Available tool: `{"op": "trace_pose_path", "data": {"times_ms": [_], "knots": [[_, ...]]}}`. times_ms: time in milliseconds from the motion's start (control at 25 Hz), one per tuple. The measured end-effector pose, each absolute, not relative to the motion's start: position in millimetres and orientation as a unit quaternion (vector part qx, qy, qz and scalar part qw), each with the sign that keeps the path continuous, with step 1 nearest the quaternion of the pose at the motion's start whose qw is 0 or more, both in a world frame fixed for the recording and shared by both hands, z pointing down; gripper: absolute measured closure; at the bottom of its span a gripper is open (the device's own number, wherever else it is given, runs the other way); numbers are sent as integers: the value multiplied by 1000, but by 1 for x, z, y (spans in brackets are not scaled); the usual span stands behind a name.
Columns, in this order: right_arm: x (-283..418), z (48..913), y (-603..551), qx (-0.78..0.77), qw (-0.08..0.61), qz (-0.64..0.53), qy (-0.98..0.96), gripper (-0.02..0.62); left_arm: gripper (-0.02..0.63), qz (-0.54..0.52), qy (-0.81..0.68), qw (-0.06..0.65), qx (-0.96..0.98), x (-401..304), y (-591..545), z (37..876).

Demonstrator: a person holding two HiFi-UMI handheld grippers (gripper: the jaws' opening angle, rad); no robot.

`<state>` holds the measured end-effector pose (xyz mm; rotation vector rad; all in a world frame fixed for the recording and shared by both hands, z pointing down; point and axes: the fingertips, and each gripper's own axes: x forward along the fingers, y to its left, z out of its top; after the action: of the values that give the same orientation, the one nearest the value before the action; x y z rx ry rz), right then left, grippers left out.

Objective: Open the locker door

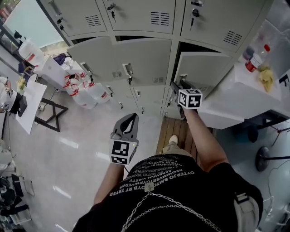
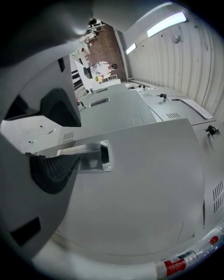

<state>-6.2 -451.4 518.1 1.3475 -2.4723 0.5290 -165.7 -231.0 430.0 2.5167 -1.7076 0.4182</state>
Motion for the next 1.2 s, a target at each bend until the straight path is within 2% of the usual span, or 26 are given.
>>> {"op": "trace_pose_path", "data": {"times_ms": [200,360,1000,1200], "knots": [[7,519,-417,461,144,190,-854,410,603,129,-541,41,830,-160,-234,434],[22,520,-403,472,141,188,-849,477,603,127,-521,46,843,-148,-230,441],[63,522,-351,478,132,200,-845,477,603,132,-472,51,870,-127,-192,454],[91,522,-329,497,141,191,-835,437,603,125,-460,47,878,-117,-193,449]]}}
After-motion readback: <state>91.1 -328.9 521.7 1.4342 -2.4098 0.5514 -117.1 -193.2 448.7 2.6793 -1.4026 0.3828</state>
